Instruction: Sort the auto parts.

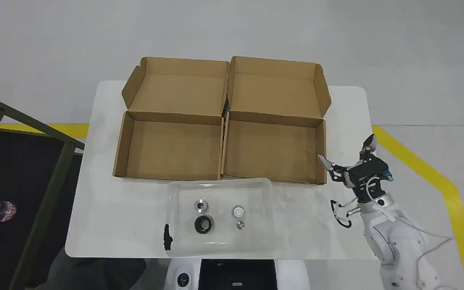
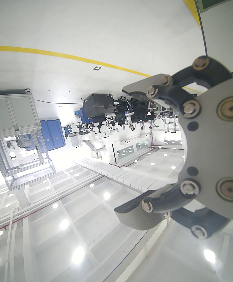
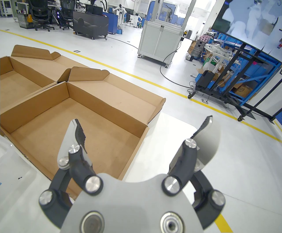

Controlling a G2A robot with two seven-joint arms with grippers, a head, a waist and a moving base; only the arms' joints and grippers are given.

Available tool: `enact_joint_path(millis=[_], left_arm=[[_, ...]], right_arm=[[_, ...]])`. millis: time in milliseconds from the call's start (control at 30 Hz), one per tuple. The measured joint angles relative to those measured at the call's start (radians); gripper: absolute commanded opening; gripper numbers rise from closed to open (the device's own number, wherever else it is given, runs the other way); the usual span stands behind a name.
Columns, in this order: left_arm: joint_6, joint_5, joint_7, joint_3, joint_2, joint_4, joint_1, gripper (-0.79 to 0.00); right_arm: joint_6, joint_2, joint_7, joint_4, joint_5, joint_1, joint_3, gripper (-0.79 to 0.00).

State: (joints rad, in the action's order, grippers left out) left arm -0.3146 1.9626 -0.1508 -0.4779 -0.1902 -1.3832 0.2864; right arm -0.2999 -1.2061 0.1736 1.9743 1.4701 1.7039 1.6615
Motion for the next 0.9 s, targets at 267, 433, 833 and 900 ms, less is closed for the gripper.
enact_joint_path(millis=[267,433,833,900], left_arm=[[0.0,0.0,0.0,0.0,0.0,0.0,0.0,0.0],[0.0,0.0,0.0,0.0,0.0,0.0,0.0,0.0],[0.0,0.0,0.0,0.0,0.0,0.0,0.0,0.0],[0.0,0.0,0.0,0.0,0.0,0.0,0.0,0.0]], right_arm=[[0.0,0.0,0.0,0.0,0.0,0.0,0.0,0.0],[0.0,0.0,0.0,0.0,0.0,0.0,0.0,0.0],[-0.036,0.0,-0.025,-0.018,-0.049,-0.024,-0.019,0.0],[-0.083,0.003,-0.054,-0.019,-0.049,-0.041,-0.03,0.0]])
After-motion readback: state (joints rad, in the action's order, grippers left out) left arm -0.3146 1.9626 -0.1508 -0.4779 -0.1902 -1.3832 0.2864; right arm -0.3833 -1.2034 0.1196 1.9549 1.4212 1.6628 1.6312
